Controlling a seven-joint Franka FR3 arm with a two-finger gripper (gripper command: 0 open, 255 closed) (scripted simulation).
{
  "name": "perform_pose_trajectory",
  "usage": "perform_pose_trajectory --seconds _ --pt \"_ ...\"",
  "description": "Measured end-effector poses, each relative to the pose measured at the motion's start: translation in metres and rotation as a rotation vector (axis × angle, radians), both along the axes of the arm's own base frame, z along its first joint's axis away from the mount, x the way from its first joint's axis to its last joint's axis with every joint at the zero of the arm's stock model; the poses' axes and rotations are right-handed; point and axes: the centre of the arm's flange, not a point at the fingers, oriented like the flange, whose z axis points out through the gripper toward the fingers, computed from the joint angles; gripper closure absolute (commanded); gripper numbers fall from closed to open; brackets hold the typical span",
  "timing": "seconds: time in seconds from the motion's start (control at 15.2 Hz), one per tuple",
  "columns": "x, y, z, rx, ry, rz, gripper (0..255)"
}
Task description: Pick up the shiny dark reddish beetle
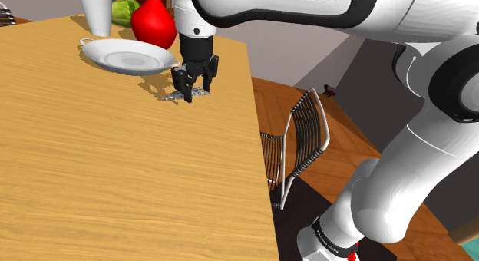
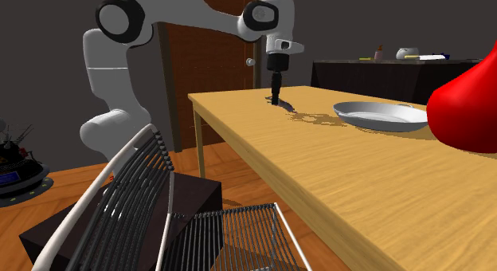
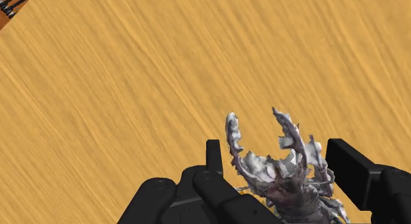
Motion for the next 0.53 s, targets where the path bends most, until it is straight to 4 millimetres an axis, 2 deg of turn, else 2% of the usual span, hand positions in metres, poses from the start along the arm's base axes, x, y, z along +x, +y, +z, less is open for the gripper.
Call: perform_pose_trajectory --seconds 0.53 --pt "0.001 0.000 0.039 0.000 0.000 0.000 255"
